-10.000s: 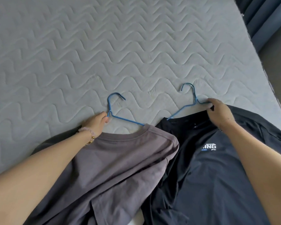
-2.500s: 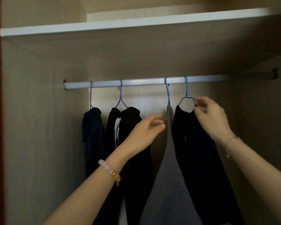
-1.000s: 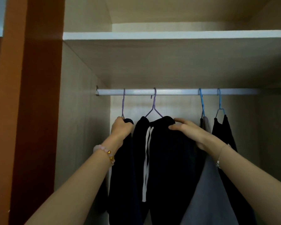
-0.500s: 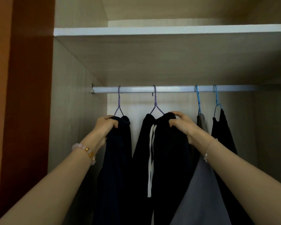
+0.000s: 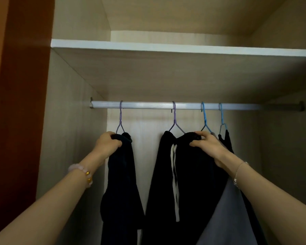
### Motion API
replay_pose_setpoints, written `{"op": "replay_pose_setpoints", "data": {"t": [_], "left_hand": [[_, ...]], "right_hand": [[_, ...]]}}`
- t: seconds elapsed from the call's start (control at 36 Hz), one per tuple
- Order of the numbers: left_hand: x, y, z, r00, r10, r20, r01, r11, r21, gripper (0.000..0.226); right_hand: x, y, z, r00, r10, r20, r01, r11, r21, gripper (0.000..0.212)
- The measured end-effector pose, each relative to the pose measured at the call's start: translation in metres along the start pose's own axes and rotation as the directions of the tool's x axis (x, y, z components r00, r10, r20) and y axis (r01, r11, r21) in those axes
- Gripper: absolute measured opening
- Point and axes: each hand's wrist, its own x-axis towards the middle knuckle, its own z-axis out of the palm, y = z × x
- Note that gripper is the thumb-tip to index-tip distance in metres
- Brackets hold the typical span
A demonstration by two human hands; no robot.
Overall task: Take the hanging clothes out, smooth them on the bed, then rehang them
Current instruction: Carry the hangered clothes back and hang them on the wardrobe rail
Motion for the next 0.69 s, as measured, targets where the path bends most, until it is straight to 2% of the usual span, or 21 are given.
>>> {"op": "replay_pose_setpoints", "data": {"t": [0.03, 0.08, 0.14, 0.22, 0.31, 0.36, 0.44, 0.56, 0.61, 0.69], "left_hand": [[-0.001, 0.003, 0.001, 0.998, 0.053, -0.038, -0.046, 0.985, 0.169, 0.047], [-0.005, 0.011, 0.006, 0.971, 0.216, -0.099, -0.135, 0.845, 0.517, 0.055], [-0.012, 0.023, 0.016, 0.929, 0.358, -0.094, -0.222, 0.744, 0.63, 0.059], [-0.024, 0.049, 0.039, 0.892, 0.45, -0.037, -0.369, 0.773, 0.516, 0.058], [-0.044, 0.081, 0.067, 0.864, 0.503, 0.028, -0.484, 0.814, 0.32, 0.048], [-0.058, 0.101, 0.091, 0.843, 0.534, 0.066, -0.537, 0.824, 0.181, 0.043], [-0.075, 0.125, 0.13, 0.845, 0.509, 0.165, -0.505, 0.86, -0.072, 0.04], [-0.093, 0.149, 0.187, 0.881, 0.381, 0.28, -0.32, 0.917, -0.241, 0.046], [-0.098, 0.156, 0.214, 0.916, 0.281, 0.285, -0.214, 0.946, -0.244, 0.051], [-0.103, 0.159, 0.245, 0.96, 0.164, 0.227, -0.137, 0.982, -0.129, 0.052]], "right_hand": [[0.0, 0.0, -0.002, 1.0, -0.003, 0.017, 0.003, 1.0, -0.021, 0.052], [-0.002, 0.0, -0.003, 0.999, -0.015, 0.033, 0.019, 0.994, -0.11, 0.054], [-0.011, 0.001, -0.005, 0.996, -0.088, 0.007, 0.085, 0.943, -0.322, 0.054], [-0.034, -0.003, -0.012, 0.961, -0.276, -0.029, 0.214, 0.802, -0.557, 0.045], [-0.051, -0.012, -0.035, 0.856, -0.485, -0.179, 0.278, 0.723, -0.632, 0.031], [-0.051, -0.017, -0.058, 0.804, -0.528, -0.274, 0.262, 0.728, -0.634, 0.028], [-0.04, -0.015, -0.092, 0.817, -0.452, -0.358, 0.181, 0.791, -0.584, 0.033], [-0.018, 0.011, -0.118, 0.928, -0.218, -0.303, 0.069, 0.899, -0.433, 0.045], [-0.01, 0.025, -0.123, 0.966, -0.119, -0.229, 0.029, 0.932, -0.362, 0.05], [0.0, 0.042, -0.129, 0.989, -0.019, -0.146, -0.018, 0.968, -0.25, 0.053]]}}
